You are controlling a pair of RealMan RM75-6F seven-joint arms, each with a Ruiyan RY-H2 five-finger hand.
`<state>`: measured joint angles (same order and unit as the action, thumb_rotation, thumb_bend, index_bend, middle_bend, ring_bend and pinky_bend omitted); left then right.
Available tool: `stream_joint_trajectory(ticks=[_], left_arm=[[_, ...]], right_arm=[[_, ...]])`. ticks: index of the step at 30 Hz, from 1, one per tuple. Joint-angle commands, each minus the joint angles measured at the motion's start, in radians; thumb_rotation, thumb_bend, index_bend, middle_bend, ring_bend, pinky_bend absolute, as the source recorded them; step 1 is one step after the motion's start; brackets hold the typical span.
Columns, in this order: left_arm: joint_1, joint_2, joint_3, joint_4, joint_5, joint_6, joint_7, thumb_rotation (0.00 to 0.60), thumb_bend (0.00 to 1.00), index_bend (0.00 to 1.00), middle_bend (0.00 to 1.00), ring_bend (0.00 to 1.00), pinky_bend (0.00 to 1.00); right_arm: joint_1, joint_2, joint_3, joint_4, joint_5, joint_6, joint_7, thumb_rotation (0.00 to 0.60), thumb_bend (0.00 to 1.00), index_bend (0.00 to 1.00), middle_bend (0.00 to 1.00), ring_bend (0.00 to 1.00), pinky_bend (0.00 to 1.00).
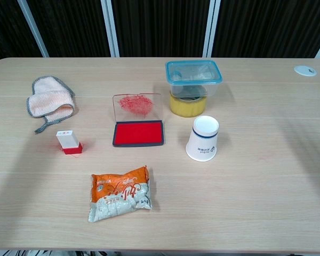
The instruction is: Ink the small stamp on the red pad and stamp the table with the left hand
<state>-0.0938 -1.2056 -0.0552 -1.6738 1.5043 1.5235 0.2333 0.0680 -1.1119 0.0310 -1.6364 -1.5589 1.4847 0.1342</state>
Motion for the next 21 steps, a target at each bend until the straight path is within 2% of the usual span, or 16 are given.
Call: stream_joint_trajectory(ticks=[1, 7, 12, 16, 21], left_arm=[[-0.007, -0.002, -0.004, -0.002, -0.011, -0.014, 0.004, 0.600, 0.02, 0.00, 0.00, 0.00, 0.01], [-0.023, -0.002, -0.005, -0.016, -0.023, -0.046, 0.035, 0.600, 0.02, 0.00, 0.00, 0.00, 0.01], [-0.067, 0.007, -0.022, -0.076, -0.041, -0.106, 0.098, 0.600, 0.04, 0.00, 0.00, 0.00, 0.01], [-0.132, -0.006, -0.058, -0.115, -0.118, -0.203, 0.185, 0.600, 0.04, 0.00, 0.00, 0.00, 0.01], [-0.202, -0.050, -0.095, -0.111, -0.228, -0.298, 0.290, 0.600, 0.04, 0.03, 0.01, 0.00, 0.05]], right_arm=[[0.002, -0.001, 0.002, 0.000, 0.005, -0.004, 0.001, 0.600, 0.13, 0.00, 0.00, 0.00, 0.18], [0.002, 0.000, -0.001, -0.003, 0.005, -0.009, 0.005, 0.600, 0.13, 0.00, 0.00, 0.00, 0.18], [0.003, 0.004, 0.000, -0.008, 0.011, -0.013, 0.017, 0.600, 0.13, 0.00, 0.00, 0.00, 0.18], [0.003, 0.005, -0.001, -0.011, 0.011, -0.015, 0.022, 0.600, 0.13, 0.00, 0.00, 0.00, 0.18], [0.003, 0.007, 0.000, -0.014, 0.016, -0.019, 0.027, 0.600, 0.13, 0.00, 0.00, 0.00, 0.18]])
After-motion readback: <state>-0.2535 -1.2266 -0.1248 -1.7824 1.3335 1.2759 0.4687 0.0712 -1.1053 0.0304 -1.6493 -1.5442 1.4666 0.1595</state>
